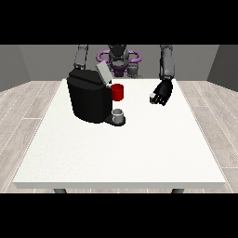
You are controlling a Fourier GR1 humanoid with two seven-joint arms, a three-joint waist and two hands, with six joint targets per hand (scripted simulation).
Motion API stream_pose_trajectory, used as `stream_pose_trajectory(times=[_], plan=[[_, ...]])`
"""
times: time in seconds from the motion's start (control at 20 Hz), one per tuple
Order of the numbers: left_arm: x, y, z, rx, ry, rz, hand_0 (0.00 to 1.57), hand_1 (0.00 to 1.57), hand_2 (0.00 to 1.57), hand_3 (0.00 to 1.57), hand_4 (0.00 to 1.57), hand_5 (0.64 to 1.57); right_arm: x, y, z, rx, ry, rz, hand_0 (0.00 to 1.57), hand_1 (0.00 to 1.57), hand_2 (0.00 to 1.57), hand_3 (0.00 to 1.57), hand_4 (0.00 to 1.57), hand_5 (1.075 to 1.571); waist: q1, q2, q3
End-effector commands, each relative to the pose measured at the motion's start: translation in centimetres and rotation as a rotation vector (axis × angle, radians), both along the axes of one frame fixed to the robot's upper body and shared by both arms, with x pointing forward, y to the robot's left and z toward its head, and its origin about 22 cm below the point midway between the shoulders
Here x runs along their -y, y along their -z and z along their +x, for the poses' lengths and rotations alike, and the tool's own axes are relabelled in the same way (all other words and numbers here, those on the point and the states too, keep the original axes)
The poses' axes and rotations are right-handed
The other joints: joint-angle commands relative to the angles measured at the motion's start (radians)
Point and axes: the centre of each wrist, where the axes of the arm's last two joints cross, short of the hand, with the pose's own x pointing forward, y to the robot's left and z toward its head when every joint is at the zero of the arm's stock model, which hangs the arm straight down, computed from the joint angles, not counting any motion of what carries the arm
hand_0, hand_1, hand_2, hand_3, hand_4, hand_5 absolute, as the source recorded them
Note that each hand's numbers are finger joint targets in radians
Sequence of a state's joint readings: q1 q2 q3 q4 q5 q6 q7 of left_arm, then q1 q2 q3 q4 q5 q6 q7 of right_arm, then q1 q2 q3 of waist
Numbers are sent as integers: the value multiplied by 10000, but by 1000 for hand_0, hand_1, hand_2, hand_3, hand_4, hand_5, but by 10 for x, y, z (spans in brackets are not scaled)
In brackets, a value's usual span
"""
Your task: Insert the coffee pod into the coffee machine and close the lid
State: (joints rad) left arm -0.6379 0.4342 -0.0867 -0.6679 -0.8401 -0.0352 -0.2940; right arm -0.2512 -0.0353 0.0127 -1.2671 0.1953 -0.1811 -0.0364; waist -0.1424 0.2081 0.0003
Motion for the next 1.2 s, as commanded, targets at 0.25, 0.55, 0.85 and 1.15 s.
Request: stream_pose_trajectory(times=[0.25,0.55,0.85,1.15], plan=[[35,-3,11,-652,687,-1545,1420,1420,1410,1332,518,1571,13,28,-8,-693,461,-320,0,0,0,0,0,1571,288,-809,-2],[52,-63,42,-882,1012,-1537,1418,1418,1400,1334,534,1571,-13,10,1,-1161,-154,-224,0,0,0,0,0,1571,-69,-1647,-4],[53,-99,52,-429,1153,-1574,1331,1331,1351,1323,592,1571,0,-1,7,-755,-189,240,0,0,0,0,0,1571,-268,-1448,-4],[82,-125,61,-645,1252,-2311,1380,1380,1397,1375,522,1571,18,13,-1,-564,144,178,0,0,0,0,0,1571,-347,-1753,-2]])
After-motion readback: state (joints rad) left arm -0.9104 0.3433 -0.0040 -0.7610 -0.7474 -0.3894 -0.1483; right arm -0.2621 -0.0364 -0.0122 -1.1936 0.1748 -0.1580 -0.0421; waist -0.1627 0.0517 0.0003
